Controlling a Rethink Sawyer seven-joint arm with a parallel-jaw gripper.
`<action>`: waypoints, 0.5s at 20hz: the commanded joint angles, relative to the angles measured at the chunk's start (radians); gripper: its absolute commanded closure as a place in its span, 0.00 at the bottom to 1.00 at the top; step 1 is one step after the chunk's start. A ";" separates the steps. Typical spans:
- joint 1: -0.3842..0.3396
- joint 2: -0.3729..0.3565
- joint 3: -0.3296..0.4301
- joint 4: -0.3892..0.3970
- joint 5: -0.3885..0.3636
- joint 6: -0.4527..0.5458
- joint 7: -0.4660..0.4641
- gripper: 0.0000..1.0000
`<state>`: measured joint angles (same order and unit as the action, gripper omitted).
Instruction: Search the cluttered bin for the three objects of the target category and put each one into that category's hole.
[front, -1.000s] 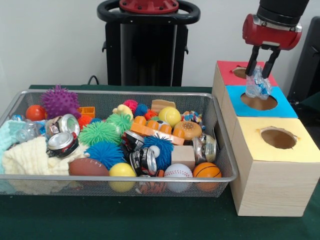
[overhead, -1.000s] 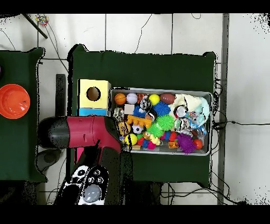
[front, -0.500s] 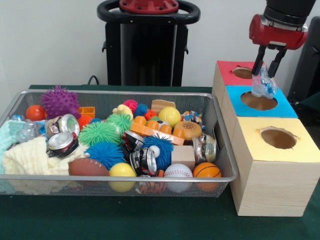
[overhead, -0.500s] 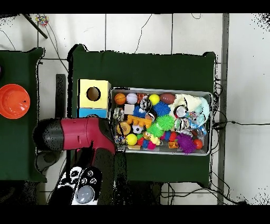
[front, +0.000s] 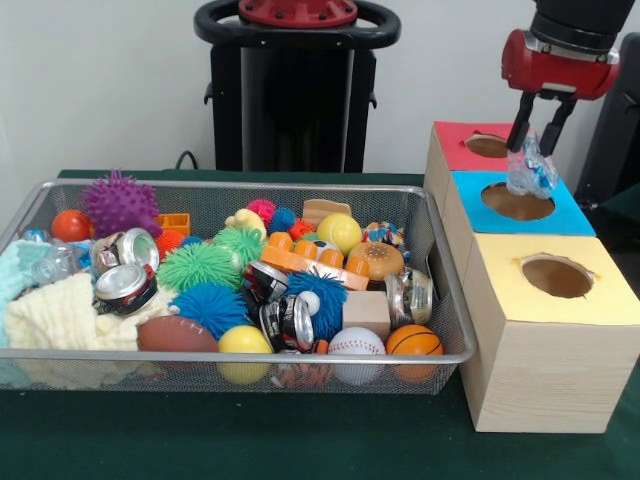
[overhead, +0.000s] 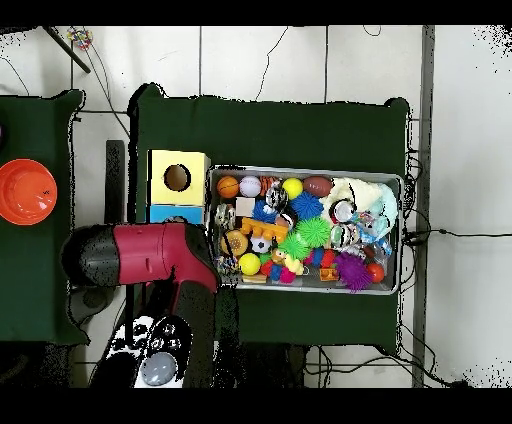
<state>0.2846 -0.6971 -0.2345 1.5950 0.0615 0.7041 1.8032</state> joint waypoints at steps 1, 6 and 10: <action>-0.011 0.037 0.034 0.076 0.025 -0.075 0.226 1.00; -0.004 0.046 0.018 0.066 0.002 -0.096 0.219 1.00; -0.007 0.052 0.017 0.060 -0.001 -0.112 0.213 1.00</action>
<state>0.2884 -0.6929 -0.2345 1.5970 0.0611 0.6602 1.8032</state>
